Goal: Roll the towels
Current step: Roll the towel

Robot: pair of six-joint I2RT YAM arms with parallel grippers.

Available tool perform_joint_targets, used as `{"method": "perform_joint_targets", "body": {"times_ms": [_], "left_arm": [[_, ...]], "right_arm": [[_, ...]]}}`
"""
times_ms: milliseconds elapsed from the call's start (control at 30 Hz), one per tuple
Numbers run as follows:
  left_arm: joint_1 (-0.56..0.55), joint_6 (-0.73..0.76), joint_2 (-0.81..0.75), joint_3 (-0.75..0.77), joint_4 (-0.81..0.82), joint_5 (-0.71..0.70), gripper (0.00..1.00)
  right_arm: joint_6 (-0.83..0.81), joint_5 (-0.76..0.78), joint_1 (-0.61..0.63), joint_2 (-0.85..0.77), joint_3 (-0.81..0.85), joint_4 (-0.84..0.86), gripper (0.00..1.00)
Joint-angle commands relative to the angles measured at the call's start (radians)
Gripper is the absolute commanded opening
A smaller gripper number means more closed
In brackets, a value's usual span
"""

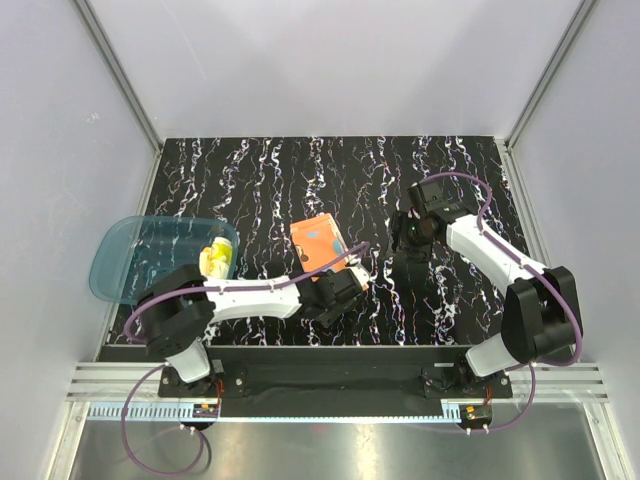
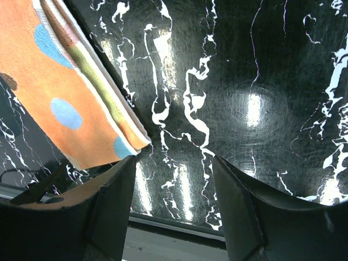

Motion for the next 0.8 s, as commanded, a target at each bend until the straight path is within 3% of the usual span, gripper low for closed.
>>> {"method": "perform_joint_targets", "body": {"times_ms": [0,533,667,767], "left_arm": [[-0.007,0.037,0.033,0.029,0.021,-0.043,0.52],[-0.008,0.063,0.162,0.065,-0.003,-0.107,0.5],[-0.007,0.06,0.183,0.076,-0.014,-0.107,0.38],[-0.007,0.057,0.198,0.078,-0.014,-0.095,0.22]], "right_arm": [[-0.005,-0.001,-0.001,-0.031,-0.012,0.004,0.66],[-0.022,-0.01,-0.001,-0.011,-0.012,0.011,0.66],[-0.031,-0.007,-0.001,-0.011,-0.009,0.007,0.66],[-0.037,-0.004,0.0,-0.011,-0.01,0.007,0.66]]}}
